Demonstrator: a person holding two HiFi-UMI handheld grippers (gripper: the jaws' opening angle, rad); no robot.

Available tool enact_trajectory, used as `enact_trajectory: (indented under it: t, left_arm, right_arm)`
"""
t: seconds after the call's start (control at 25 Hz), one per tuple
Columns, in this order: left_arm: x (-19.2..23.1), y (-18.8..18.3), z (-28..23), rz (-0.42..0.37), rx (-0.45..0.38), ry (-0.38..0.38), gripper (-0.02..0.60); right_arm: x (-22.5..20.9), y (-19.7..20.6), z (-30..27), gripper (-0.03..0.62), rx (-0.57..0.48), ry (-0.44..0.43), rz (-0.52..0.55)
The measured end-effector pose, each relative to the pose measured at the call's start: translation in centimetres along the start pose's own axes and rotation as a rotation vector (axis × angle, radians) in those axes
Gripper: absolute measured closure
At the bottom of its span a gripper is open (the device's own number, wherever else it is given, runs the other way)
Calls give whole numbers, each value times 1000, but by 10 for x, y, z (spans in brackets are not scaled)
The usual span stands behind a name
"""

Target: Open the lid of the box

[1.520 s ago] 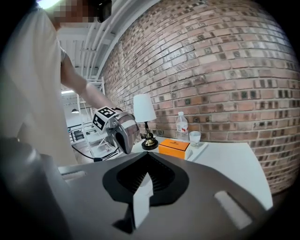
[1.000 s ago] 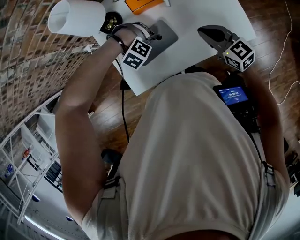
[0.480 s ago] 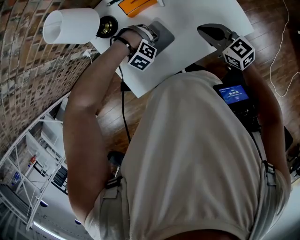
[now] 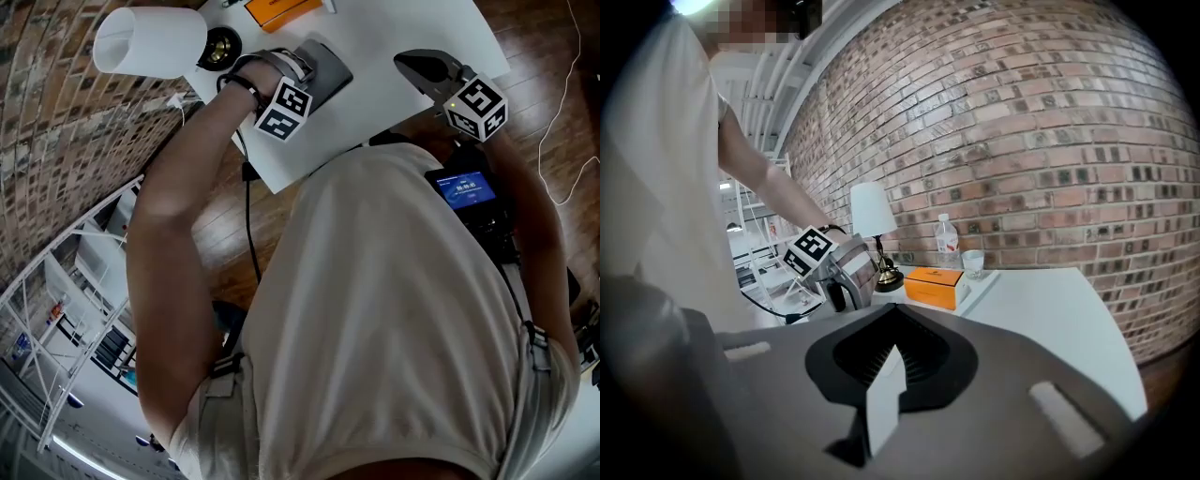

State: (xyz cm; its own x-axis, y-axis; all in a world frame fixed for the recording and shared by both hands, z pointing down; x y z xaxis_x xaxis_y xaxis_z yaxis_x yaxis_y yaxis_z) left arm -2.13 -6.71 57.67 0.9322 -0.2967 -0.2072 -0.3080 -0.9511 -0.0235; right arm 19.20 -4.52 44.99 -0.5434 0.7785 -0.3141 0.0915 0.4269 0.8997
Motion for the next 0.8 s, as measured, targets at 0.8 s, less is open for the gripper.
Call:
enact_trajectory:
  t: [0.8]
  left_arm:
    - [-178, 25, 33, 1086, 164, -24, 295]
  right_arm:
    - [29, -31, -125, 592, 110, -317, 135]
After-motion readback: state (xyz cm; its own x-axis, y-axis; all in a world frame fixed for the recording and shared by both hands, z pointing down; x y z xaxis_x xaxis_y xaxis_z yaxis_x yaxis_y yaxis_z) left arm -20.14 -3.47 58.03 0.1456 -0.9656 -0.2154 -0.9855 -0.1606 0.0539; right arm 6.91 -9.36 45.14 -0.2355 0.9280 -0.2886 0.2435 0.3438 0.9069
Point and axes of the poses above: the fingertips, and each gripper's own axes: z backward along the fingers, x to its left, y out of its underside, the point moved 4 cm from there along z, backward along the fingers, and after that the axes turned 14 degrees about -y, right-handed, at the moved point
